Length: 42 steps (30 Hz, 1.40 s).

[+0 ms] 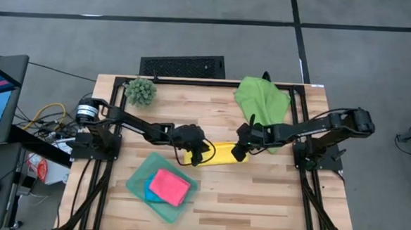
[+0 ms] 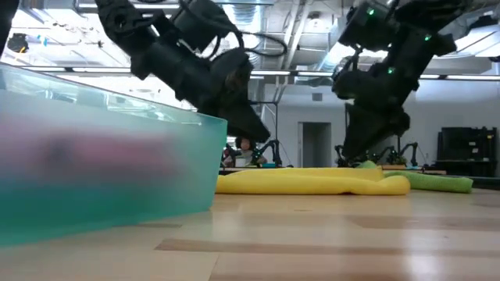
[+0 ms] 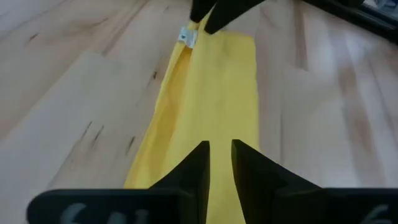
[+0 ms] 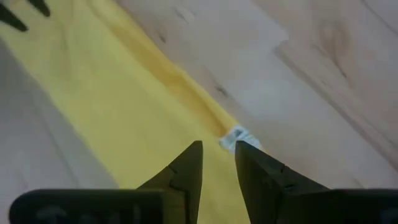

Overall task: Fold microfiber towels
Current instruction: Fold the yellow microfiber towel

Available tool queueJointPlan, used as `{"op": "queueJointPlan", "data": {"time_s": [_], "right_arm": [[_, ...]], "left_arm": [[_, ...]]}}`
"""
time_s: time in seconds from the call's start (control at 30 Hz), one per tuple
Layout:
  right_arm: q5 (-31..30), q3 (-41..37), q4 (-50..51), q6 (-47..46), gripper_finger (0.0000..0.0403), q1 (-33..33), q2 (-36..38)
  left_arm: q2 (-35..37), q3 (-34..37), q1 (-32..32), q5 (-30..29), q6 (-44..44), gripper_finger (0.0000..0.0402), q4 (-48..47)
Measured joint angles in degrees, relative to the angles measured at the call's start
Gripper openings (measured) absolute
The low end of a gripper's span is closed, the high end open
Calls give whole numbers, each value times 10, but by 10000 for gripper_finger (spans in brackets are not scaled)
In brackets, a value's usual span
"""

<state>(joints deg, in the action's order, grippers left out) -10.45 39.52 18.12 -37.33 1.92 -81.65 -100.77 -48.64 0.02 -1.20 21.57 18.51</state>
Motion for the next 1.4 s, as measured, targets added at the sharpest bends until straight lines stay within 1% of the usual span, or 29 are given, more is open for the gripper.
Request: {"op": "queueJointPlan", "data": {"time_s": [0.07,0.13,0.2,0.33,0.47,0.57,0.67,0.73,0.8,0.87,0.93,1.07,1.2,1.27,1.4], "right_arm": [[0,2,-10,1,120,-4,-21],[0,1,-11,1,120,-5,-40],[0,1,-11,1,120,-5,-55],[0,2,-12,-4,120,-5,-81],[1,2,-6,-18,120,-6,-85],[1,2,10,-37,120,-6,-57],[1,2,45,-82,120,-6,-11],[3,2,77,-144,120,-3,20],[19,2,108,-232,122,4,43],[31,2,135,-298,131,21,50],[26,2,154,-341,149,43,46],[11,2,155,-381,201,69,13],[-14,2,147,-416,245,75,-21],[-16,2,144,-421,254,75,-43],[-23,5,135,-421,254,75,-78]], "left_arm": [[-23,-1,5,6,-13,49,30],[-50,-8,12,28,-27,38,56],[-76,-20,18,43,-37,25,55],[-126,-66,30,36,-53,4,49],[-174,-108,48,45,-61,4,31],[-198,-138,56,55,-58,6,13],[-202,-149,63,57,-55,6,-4],[-202,-148,66,59,-61,6,-3],[-200,-148,70,64,-61,6,-5],[-200,-147,73,72,-53,6,-7],[-200,-147,73,71,-48,6,-7],[-200,-147,71,67,-58,7,-8],[-200,-147,71,69,-59,7,-9],[-200,-147,71,74,-59,7,-9],[-200,-147,71,79,-59,6,-9]]}}
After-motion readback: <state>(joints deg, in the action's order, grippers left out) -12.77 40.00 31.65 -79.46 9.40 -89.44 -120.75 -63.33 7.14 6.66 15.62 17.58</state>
